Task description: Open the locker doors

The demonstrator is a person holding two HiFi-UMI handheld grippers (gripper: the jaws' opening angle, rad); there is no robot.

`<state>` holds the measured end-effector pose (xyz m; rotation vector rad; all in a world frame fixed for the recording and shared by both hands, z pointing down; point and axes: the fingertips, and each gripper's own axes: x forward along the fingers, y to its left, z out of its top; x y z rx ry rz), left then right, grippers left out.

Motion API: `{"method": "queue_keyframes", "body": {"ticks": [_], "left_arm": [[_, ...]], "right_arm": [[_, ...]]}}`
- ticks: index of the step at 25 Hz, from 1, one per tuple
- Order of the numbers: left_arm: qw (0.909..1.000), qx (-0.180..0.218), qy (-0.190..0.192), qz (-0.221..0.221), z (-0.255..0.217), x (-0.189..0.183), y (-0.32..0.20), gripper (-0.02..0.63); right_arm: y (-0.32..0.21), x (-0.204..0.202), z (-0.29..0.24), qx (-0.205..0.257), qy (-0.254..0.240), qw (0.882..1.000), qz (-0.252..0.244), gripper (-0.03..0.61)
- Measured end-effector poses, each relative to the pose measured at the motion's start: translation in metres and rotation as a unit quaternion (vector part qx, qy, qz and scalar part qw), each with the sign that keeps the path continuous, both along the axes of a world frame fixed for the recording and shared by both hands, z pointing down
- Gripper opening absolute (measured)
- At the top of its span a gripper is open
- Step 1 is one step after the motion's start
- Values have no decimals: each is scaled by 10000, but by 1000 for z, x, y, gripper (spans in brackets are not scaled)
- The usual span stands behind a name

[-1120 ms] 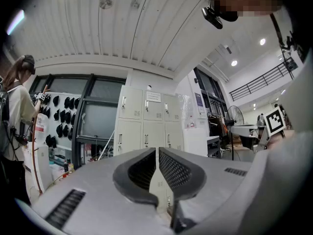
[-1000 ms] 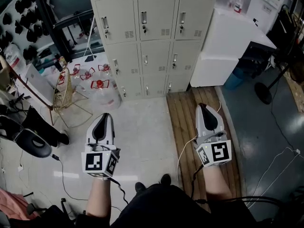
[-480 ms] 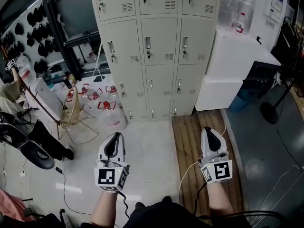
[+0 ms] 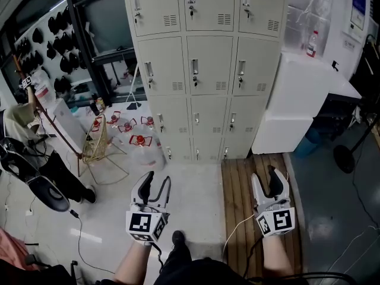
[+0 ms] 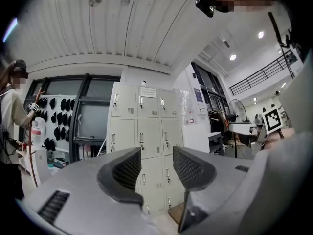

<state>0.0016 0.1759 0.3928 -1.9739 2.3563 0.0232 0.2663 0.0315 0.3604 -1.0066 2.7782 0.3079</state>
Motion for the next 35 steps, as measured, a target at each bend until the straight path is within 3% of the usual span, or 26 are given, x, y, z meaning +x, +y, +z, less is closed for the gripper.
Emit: {"method": "queue_keyframes", "body": {"ticks": [7,11,16,20,28,35], "left_arm": [[9999,49,90,-95,5,-56,-40,201],[9999,50,84,-41,13,-108,-73,201],[9997,27,39,219,17,-169,-119,201],[9980,-18,325,535,22,-202,-159,201],[9954,21,361,889,23,-223,-240,201],[9964,-129,329,774,31,-217,-321,201]], "right_arm": [[-48,-42,4,-115,-12,9996,240,204],[-82,-79,7,-248,-51,9986,460,198],[-123,-132,7,-384,-64,9966,732,192],[-150,-164,11,-410,40,9940,1016,192],[-229,-180,12,-496,-5,9880,1460,187],[-335,-188,21,-620,-192,9890,1330,181]]}}
